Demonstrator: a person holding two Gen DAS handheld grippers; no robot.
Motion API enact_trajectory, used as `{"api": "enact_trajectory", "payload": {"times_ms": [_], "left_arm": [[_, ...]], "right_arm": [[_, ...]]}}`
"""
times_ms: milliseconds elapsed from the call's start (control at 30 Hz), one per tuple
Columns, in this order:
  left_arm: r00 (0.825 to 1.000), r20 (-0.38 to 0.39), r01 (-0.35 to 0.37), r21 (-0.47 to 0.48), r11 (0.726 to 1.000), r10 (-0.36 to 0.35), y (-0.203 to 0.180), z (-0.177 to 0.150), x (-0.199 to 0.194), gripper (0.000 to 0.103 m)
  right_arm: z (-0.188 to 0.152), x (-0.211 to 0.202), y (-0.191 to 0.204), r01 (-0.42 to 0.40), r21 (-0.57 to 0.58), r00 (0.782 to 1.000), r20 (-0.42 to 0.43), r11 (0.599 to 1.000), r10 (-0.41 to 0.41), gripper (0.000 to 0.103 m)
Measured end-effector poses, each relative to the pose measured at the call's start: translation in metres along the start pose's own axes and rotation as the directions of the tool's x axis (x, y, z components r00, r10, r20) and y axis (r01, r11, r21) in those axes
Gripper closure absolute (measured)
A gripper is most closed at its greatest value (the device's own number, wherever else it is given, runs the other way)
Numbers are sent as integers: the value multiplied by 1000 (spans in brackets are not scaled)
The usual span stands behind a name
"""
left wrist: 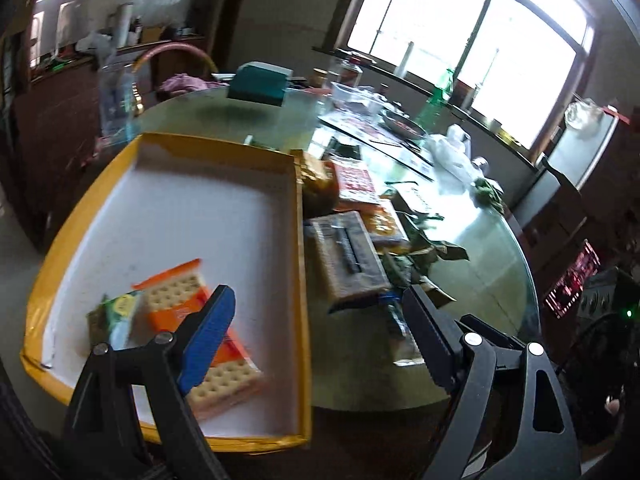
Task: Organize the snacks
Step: 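Open the right gripper to drop the cracker pack while the left releases the green packet, then move the right gripper to the gold snack bag and grasp it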
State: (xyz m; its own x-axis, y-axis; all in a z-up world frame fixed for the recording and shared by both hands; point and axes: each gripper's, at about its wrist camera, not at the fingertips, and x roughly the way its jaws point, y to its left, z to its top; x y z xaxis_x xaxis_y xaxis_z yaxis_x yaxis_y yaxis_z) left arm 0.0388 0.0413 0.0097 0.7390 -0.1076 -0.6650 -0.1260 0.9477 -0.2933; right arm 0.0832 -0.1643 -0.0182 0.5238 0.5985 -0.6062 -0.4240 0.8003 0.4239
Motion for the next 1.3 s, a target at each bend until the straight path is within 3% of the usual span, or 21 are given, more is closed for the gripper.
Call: {"api": "enact_trajectory", "payload": {"times_ms": [367,833,1300], "left_arm": [[999,-28,24,55,998,-22,-26,-3,5,17],[999,-42,22,57,998,-19,-30,-1,2,17],[998,-61,20,78,997,-15,-33,-17,3,17]], "right_arm": [[-1,-8,-25,14,49,1000,-13,999,-13,28],[-2,-12,-23,31,38,999,-36,999,-30,28],[-21,-8,-41,117,78,989,-95,990,-109,28]]}}
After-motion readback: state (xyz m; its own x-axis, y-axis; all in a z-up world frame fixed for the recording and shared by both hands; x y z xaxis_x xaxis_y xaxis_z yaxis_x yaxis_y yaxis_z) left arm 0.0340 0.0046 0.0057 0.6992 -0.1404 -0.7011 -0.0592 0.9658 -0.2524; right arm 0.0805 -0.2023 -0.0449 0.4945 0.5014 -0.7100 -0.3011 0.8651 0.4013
